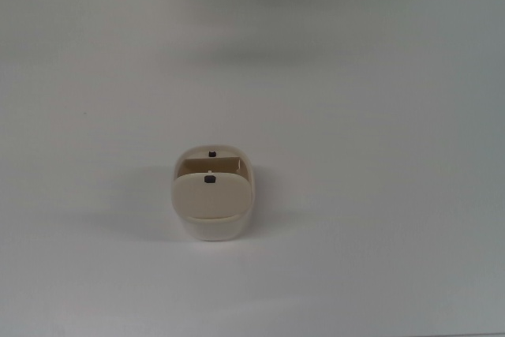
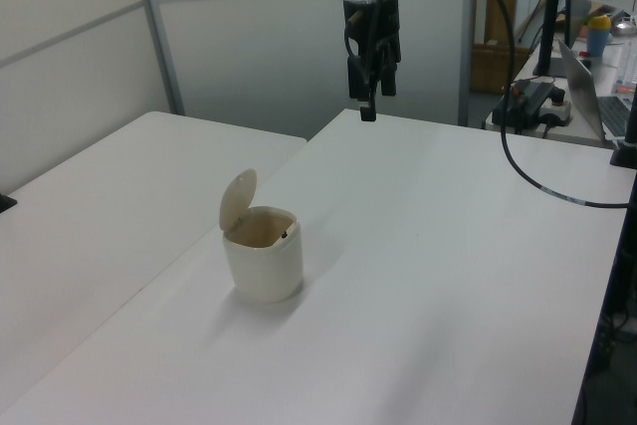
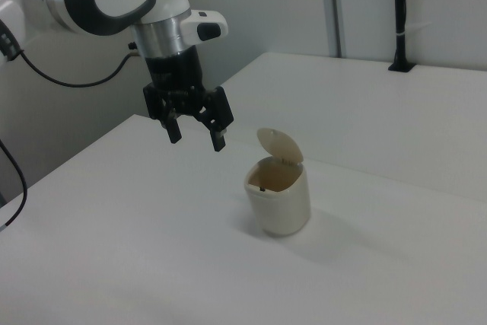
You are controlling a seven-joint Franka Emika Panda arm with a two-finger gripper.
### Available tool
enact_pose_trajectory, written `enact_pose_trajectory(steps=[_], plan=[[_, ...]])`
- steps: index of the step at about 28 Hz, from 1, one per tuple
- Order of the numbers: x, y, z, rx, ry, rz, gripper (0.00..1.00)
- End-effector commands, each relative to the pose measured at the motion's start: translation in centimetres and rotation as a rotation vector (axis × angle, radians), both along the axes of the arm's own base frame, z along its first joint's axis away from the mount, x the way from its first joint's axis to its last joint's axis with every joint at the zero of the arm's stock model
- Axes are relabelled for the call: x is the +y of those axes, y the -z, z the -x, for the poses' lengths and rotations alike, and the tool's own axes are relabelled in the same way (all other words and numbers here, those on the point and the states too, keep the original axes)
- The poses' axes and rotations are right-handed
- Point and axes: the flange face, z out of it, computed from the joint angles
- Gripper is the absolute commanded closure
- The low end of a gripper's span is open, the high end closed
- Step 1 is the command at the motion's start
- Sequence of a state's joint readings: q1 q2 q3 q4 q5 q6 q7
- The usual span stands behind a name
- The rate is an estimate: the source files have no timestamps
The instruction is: Open the trash can
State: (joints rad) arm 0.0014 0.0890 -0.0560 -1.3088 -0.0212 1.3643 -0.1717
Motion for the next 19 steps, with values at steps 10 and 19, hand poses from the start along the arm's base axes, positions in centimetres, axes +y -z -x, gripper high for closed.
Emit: enact_pose_trajectory(steps=[10, 19], plan=[[0.7, -0.45, 0.46, 0.001, -0.041, -0.021, 0.0], [0.54, -0.38, 0.4, 0.001, -0.035, -0.021, 0.0]])
